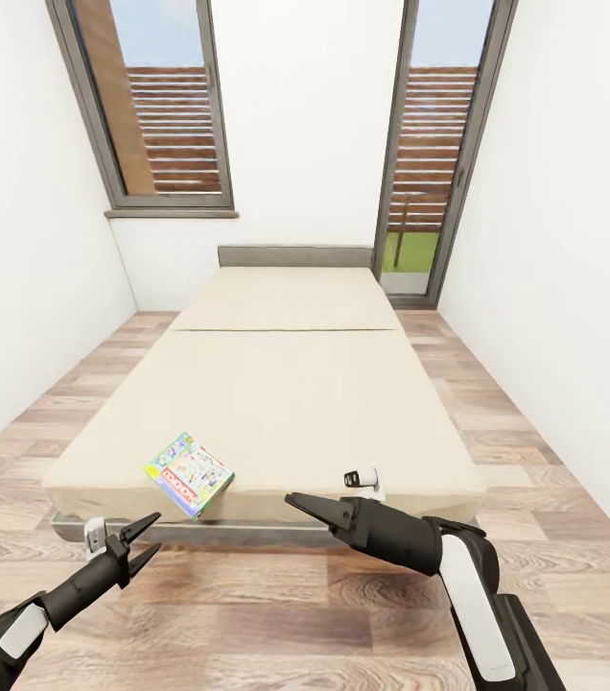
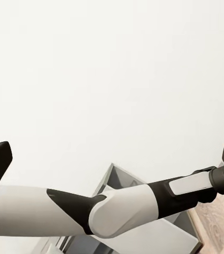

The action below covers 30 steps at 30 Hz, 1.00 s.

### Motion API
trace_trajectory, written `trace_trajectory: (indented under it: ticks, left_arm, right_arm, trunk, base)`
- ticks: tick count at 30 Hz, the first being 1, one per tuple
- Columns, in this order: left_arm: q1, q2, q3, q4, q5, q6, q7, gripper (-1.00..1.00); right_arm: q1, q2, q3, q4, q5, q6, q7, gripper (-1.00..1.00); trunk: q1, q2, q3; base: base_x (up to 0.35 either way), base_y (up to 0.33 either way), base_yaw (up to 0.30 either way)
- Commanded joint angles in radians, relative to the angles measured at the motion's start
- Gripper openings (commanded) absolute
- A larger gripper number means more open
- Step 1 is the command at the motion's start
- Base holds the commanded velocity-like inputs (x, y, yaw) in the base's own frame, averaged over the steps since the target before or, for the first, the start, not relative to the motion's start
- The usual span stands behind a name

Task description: Put all the toys in the child's room - the three board games (two on the bed and one on the table), the two jigsaw puzzles on the table, and the tennis ball on the table - inside the toy box on the table in the child's room.

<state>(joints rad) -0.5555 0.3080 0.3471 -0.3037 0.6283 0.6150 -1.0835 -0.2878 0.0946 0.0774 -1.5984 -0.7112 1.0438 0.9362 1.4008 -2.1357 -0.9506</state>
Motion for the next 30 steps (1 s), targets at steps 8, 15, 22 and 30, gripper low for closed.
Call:
trace_trajectory:
  ticks: [8,15,22,30]
  left_arm:
    - [-0.001,0.001,0.0,0.0,0.005,0.008,-0.001,1.0]
    - [-0.001,0.0,0.0,0.0,0.005,0.008,-0.001,1.0]
    - [-0.001,0.0,0.0,0.0,0.005,0.008,0.0,1.0]
    - [0.0,0.0,0.0,0.0,0.005,0.008,0.0,1.0]
  right_arm:
    - [-0.001,0.002,-0.001,0.0,0.003,0.003,0.004,1.0]
    - [-0.001,0.002,-0.001,0.0,0.003,0.003,0.004,1.0]
    - [-0.001,0.002,-0.001,0.0,0.003,0.003,0.004,1.0]
    - [-0.001,0.001,-0.001,0.0,0.003,0.003,0.004,1.0]
  trunk:
    - [0.0,0.0,-0.001]
    - [0.0,0.0,-0.001]
    - [0.0,0.0,-0.001]
    - [0.0,0.0,-0.001]
  base:
    - [0.02,-0.002,0.0]
    - [0.012,0.0,0.0]
    - [0.055,0.0,0.0]
    - [0.056,0.0,0.0]
